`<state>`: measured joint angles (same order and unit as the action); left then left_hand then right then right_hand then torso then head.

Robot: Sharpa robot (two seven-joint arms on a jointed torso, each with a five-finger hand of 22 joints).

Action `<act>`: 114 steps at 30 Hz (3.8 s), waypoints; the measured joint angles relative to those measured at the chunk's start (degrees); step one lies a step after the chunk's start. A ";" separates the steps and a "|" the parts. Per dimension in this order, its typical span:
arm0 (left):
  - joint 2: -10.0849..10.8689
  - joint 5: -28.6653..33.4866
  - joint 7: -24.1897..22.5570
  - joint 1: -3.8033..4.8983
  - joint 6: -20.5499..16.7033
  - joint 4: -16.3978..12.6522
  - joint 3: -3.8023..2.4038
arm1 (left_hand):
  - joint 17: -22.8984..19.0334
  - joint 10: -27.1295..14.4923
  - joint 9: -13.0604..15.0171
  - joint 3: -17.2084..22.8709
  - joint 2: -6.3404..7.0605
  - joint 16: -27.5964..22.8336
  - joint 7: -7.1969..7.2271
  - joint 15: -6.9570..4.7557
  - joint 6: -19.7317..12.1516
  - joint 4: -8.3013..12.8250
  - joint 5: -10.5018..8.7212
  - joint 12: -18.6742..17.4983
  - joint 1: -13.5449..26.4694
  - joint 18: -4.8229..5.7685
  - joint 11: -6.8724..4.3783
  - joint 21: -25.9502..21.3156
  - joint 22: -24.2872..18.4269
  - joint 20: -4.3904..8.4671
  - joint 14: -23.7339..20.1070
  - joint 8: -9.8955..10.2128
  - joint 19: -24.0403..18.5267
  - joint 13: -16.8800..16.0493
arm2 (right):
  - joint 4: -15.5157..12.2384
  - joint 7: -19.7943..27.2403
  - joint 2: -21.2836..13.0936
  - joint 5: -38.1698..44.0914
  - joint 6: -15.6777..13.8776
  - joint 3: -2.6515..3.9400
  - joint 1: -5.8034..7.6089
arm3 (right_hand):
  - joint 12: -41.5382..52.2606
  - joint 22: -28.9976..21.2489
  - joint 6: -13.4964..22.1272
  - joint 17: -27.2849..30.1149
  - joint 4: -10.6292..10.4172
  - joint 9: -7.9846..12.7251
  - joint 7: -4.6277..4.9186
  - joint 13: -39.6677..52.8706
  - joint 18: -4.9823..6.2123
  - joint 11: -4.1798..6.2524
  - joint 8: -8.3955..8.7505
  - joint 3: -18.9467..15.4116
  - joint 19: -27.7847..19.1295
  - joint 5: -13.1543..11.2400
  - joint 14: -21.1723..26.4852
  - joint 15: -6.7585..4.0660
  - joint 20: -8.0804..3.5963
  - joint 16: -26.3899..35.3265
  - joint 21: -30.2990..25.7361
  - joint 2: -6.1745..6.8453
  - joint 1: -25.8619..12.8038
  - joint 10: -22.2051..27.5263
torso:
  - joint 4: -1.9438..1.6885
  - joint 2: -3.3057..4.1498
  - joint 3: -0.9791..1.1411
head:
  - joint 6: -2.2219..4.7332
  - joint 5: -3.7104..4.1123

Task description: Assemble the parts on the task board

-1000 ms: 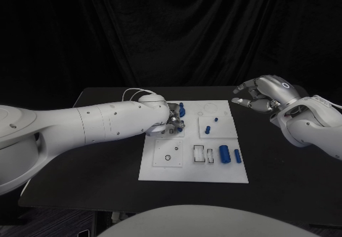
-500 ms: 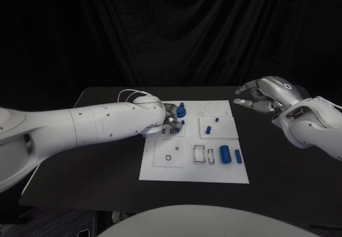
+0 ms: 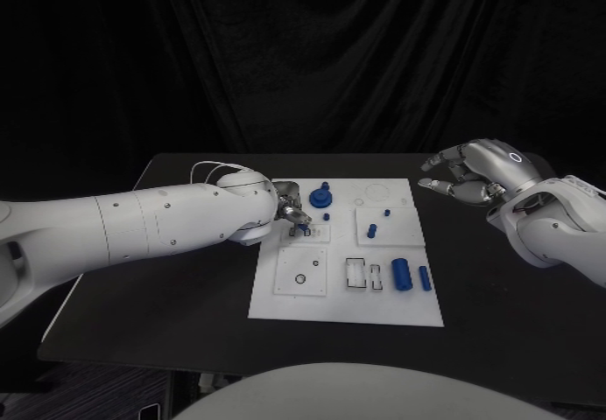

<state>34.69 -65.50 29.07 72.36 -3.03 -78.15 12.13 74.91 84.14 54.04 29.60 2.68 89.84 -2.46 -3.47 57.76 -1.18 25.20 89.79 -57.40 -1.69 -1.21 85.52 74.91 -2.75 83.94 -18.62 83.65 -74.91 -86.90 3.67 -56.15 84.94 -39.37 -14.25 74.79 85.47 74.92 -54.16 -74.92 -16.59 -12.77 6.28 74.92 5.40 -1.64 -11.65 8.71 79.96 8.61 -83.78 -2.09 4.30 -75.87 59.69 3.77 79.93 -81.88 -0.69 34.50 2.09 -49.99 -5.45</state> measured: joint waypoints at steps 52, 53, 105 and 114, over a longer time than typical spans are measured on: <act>1.07 6.79 -0.85 -2.71 -5.90 0.33 -0.01 | 0.00 0.00 0.85 1.58 -0.72 0.00 -0.09 0.00 0.47 0.95 -3.97 0.00 2.13 0.00 0.01 -0.44 0.03 0.20 0.00 0.66 -0.20 0.00 | -0.03 -0.33 -0.10 -0.01 0.39 0.00 -0.20 | -0.22 0.02 0.00 0.01 0.00 0.08 0.00 0.03 0.00 0.00 0.00 0.32 0.00 0.00 0.00 0.00 0.00 -0.01 0.00 -0.23 0.23 0.00 | 0.27 -0.02 0.14 | 0.00 -0.76; 1.06 6.83 -0.97 -2.74 -6.08 0.34 -0.01 | 0.00 0.00 0.85 1.58 -0.73 0.00 -0.09 0.00 0.47 0.95 -3.97 0.00 2.13 -0.01 0.01 -0.44 0.03 0.20 0.00 0.66 -0.20 0.00 | -0.03 -0.34 -0.09 -0.01 0.39 0.00 -0.21 | -0.22 0.01 0.00 0.01 0.00 0.08 0.00 0.03 0.00 0.00 0.00 0.32 0.00 0.00 0.00 0.00 0.00 -0.01 0.00 -0.23 0.23 0.00 | 0.27 -0.01 0.14 | 0.00 -0.76; 0.89 7.14 -2.21 -3.37 -7.00 0.78 -0.04 | 0.00 0.00 1.54 -0.79 -2.51 0.00 -0.39 0.00 -0.54 0.22 -12.64 0.00 2.32 0.00 0.01 -1.92 0.01 -0.32 0.00 3.55 -1.12 0.00 | 0.10 -0.83 -0.12 -0.01 0.64 0.00 -0.30 | -0.22 -0.01 -0.41 0.01 0.00 0.26 0.00 0.00 0.00 0.00 0.00 0.32 0.00 0.00 0.00 0.00 0.00 0.22 -0.24 -0.22 0.23 0.00 | 0.26 0.04 0.13 | 0.00 -1.07; 0.84 7.14 -2.28 -3.38 -6.73 1.22 -0.26 | 0.00 -0.10 0.54 -10.58 -2.37 0.00 -2.39 1.03 -3.06 -6.42 -17.71 0.00 4.92 0.00 1.55 -2.80 0.00 -1.24 0.01 8.03 -2.04 0.00 | 0.10 -0.90 -0.12 -0.01 0.79 0.00 -0.32 | -0.22 0.03 -0.41 0.01 0.01 0.25 0.00 -0.01 0.00 0.00 0.00 0.32 0.00 0.00 0.00 0.00 0.00 0.22 -0.24 -0.22 0.23 0.00 | 0.26 0.06 0.13 | 0.00 -1.10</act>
<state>35.53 -58.36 26.79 68.99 -9.76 -76.93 11.88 74.91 84.04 54.58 19.02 0.31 89.84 -4.86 -2.44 54.70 -7.61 7.49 89.79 -52.48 -1.70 0.34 82.72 74.91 -3.99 83.95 -10.60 81.61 -74.91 -86.79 2.77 -56.27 84.93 -38.58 -14.24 74.47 85.25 74.94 -54.57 -74.90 -16.59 -12.52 6.28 74.91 5.39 -1.64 -11.65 9.03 79.96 8.61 -83.78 -2.09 4.30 -75.65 59.45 3.55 80.16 -81.88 -0.43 34.56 2.22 -49.99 -6.55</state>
